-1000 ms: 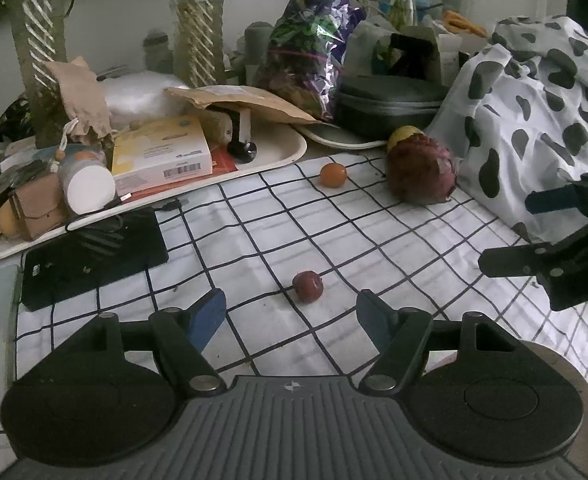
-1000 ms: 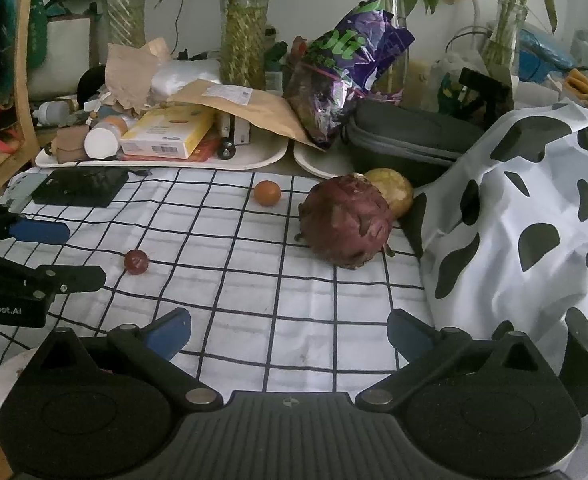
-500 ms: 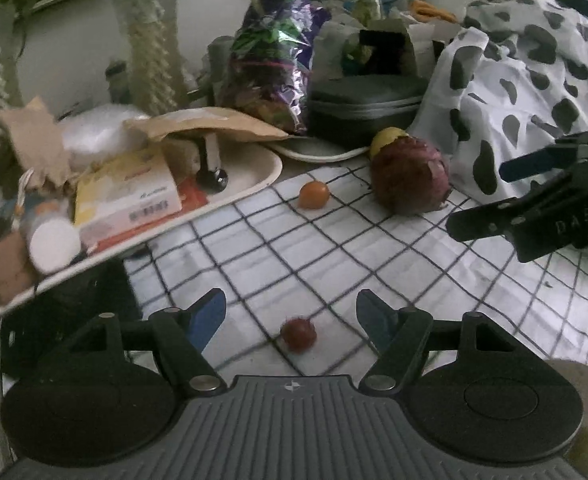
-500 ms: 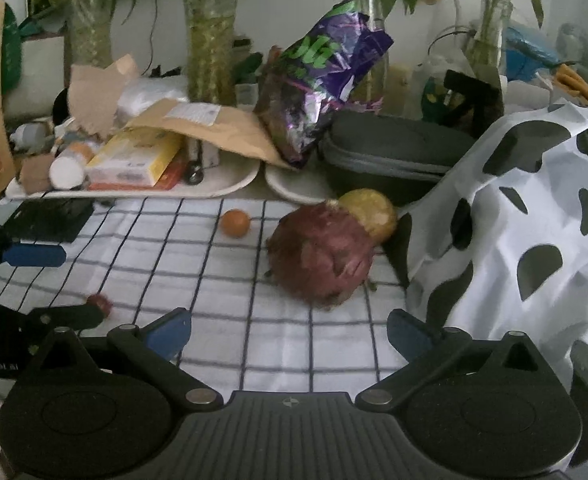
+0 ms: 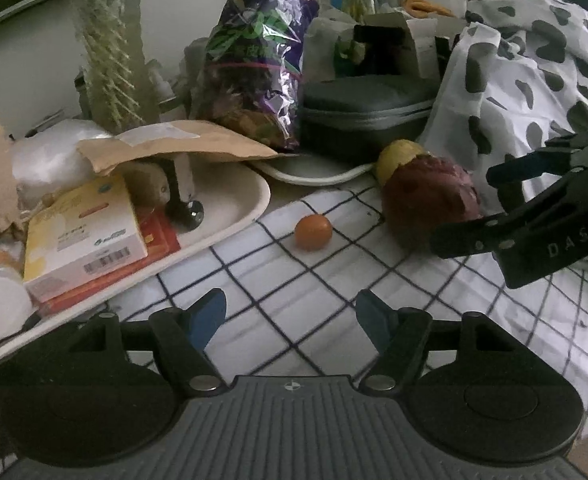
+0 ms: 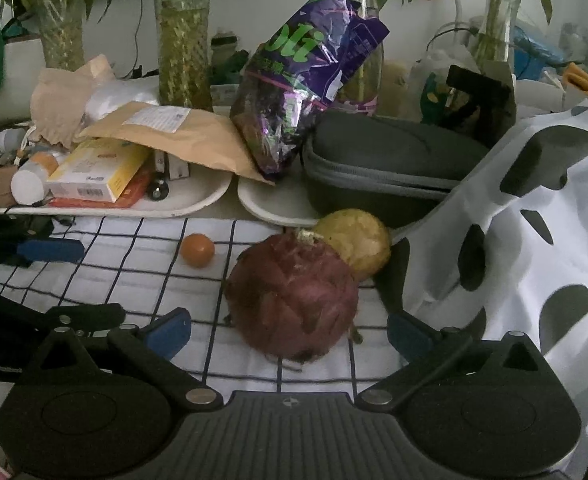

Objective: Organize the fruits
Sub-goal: 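Grasp the red dragon fruit with the right tool while the left tool grasps the small apricot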

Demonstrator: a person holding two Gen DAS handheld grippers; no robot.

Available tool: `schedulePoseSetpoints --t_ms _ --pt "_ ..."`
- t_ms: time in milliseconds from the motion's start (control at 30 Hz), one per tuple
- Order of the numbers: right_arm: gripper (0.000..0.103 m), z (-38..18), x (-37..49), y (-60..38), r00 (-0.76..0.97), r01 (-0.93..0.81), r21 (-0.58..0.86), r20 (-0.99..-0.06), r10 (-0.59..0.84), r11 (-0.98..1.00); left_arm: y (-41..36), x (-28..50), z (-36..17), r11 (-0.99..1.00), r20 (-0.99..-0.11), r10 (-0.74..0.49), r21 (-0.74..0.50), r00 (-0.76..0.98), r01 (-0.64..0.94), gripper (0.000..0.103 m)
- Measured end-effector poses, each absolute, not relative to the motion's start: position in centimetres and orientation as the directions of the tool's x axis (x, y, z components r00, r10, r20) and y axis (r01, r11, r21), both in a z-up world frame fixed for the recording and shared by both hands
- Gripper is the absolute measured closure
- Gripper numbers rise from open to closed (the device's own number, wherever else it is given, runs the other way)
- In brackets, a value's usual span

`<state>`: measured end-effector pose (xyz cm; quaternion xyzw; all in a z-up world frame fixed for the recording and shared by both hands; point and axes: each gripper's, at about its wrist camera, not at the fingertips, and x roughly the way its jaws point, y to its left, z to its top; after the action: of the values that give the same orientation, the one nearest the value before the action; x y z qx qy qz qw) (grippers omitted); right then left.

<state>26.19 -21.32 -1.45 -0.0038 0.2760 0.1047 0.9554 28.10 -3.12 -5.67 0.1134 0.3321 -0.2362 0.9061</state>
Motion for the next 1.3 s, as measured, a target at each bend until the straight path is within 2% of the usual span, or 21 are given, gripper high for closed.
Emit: schedulePoseSetpoints --t_ms 400,533,700,733,767,833,867,1200,1300 --pt "0.000 -1.5 27.7 -22.6 0.832 -0.181 0.095 -0.516 0.204 0.979 -5.1 30.5 -6.0 0.846 -0.633 -0.355 0.095 0.688 0.524 0.035" --pt "0.000 -1.2 27.8 -22.8 0.835 -0.176 0.102 -0.511 0.204 0.979 -5.9 31.4 -6.2 0.827 -0.637 -0.365 0.114 0.680 0.551 0.044" --pt "0.000 -0.5 27.6 -23.1 0.842 -0.177 0.112 -0.497 0.210 0.978 -6.6 32.7 -6.6 0.819 -0.637 -0.374 0.114 0.674 0.562 0.049" --pt "0.000 -0.4 27.6 -23.1 0.844 -0.178 0.114 -0.494 0.211 0.977 -6.8 32.9 -6.6 0.816 -0.637 -0.378 0.113 0.671 0.567 0.052" --pt "0.000 -0.5 27.7 -23.2 0.843 -0.178 0.114 -0.495 0.211 0.977 -7.0 33.2 -6.8 0.811 -0.640 -0.383 0.112 0.666 0.574 0.061" --pt "0.000 -0.7 27.9 -23.2 0.839 -0.174 0.116 -0.502 0.209 0.978 -7.5 33.6 -7.1 0.806 -0.656 -0.384 0.104 0.650 0.582 0.068" --pt "0.000 -0.8 28.0 -23.2 0.837 -0.176 0.121 -0.504 0.213 0.977 -7.6 33.8 -7.2 0.804 -0.660 -0.394 0.090 0.640 0.588 0.076" --pt "0.001 -1.9 29.9 -23.8 0.804 -0.169 0.252 -0.524 0.281 0.953 -6.1 33.6 -7.3 0.836 -0.662 -0.392 0.034 0.638 0.548 0.077" --pt "0.013 -2.5 30.5 -23.7 0.784 -0.169 0.287 -0.540 0.305 0.943 -5.6 33.4 -7.2 0.839 -0.663 -0.391 0.028 0.638 0.544 0.077"
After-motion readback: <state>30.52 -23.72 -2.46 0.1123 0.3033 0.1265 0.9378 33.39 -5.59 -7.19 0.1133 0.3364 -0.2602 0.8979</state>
